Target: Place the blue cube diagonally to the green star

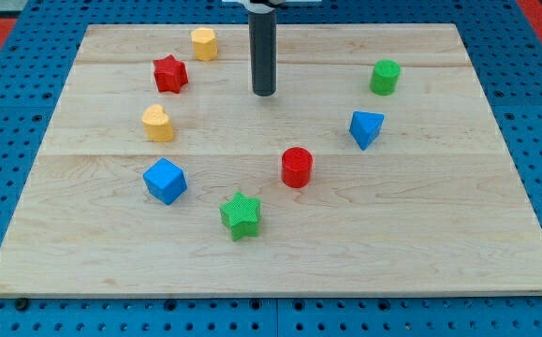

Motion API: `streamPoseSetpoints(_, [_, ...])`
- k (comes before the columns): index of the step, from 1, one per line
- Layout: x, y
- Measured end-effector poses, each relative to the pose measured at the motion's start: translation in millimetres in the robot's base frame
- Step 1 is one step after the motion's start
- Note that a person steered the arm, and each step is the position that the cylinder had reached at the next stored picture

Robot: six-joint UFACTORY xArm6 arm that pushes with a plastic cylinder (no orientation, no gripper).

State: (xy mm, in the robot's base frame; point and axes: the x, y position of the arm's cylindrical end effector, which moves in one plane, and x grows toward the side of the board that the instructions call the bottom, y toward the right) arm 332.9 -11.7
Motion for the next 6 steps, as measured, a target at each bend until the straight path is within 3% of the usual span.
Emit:
streamPoseSetpoints(2, [0.0, -12.4])
streamPoseSetpoints(4, [75.4, -29.1])
streamPoseSetpoints(6, [107.6, -78.4])
